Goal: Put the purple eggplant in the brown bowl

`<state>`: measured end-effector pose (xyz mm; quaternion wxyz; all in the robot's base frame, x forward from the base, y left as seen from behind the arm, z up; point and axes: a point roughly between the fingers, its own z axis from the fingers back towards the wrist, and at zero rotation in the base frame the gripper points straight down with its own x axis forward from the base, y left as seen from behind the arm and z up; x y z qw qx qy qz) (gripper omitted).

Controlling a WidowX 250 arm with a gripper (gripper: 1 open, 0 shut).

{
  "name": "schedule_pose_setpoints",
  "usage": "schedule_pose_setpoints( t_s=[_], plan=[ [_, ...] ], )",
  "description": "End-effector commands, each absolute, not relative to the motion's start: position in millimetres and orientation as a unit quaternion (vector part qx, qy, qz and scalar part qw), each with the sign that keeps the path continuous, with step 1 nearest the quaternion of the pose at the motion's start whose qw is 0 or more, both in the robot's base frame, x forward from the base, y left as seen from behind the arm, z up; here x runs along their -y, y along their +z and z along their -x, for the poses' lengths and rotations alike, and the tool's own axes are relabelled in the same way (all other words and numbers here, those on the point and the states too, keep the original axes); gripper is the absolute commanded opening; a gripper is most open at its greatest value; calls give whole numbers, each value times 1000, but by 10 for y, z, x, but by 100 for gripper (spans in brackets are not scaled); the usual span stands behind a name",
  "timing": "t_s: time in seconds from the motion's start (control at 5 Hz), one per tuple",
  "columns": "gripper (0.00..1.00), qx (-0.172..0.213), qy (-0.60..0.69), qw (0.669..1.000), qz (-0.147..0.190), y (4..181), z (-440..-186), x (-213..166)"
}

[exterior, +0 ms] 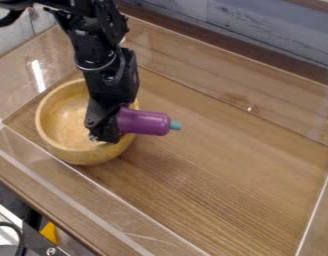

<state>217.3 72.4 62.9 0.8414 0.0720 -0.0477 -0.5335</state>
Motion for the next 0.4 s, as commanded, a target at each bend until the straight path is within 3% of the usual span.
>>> schedule_pose_setpoints(
  t_s=[0.0,0.2],
  plan=[
    [0,56,-535,839,-82,624,-2235,-838],
    [100,54,-513,853,-82,586,-2237,-868]
  ],
)
